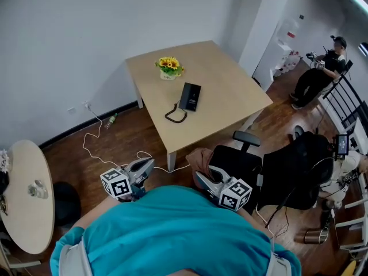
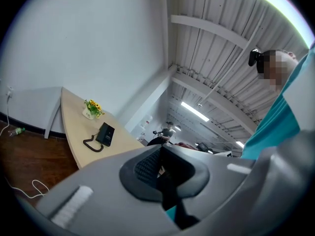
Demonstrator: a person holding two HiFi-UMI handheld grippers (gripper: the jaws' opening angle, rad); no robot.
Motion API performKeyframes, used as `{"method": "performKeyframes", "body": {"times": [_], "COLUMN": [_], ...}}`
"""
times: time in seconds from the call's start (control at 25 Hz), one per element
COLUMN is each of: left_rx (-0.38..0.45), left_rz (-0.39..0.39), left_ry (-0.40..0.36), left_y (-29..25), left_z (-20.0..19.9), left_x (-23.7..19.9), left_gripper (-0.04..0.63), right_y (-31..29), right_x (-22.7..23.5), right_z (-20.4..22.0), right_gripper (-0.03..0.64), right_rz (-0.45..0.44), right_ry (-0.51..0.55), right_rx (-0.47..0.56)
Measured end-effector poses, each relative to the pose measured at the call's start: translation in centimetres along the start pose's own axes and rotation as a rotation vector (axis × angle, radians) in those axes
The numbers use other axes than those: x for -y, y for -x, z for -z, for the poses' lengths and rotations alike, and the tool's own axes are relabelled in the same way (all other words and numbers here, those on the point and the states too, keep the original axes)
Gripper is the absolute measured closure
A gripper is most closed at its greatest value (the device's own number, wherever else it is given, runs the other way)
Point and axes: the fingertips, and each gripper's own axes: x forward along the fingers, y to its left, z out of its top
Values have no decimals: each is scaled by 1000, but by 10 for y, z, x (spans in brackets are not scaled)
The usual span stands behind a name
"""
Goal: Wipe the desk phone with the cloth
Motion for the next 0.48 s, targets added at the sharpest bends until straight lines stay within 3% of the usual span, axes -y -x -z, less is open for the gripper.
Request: {"method": "performKeyframes", "body": {"times": [0.48], "left_rx": [-7], "left_rz": [15], "left_ry": [34], "left_y": [13], "left_z": [-11], "left_x": [-15], "left_gripper": [591], "right_y": [-17], "right_x": [-15], "right_z": [3], "right_gripper": [506], "right_rz": [1], "right_ry": [-2], "right_rx": [-21]}}
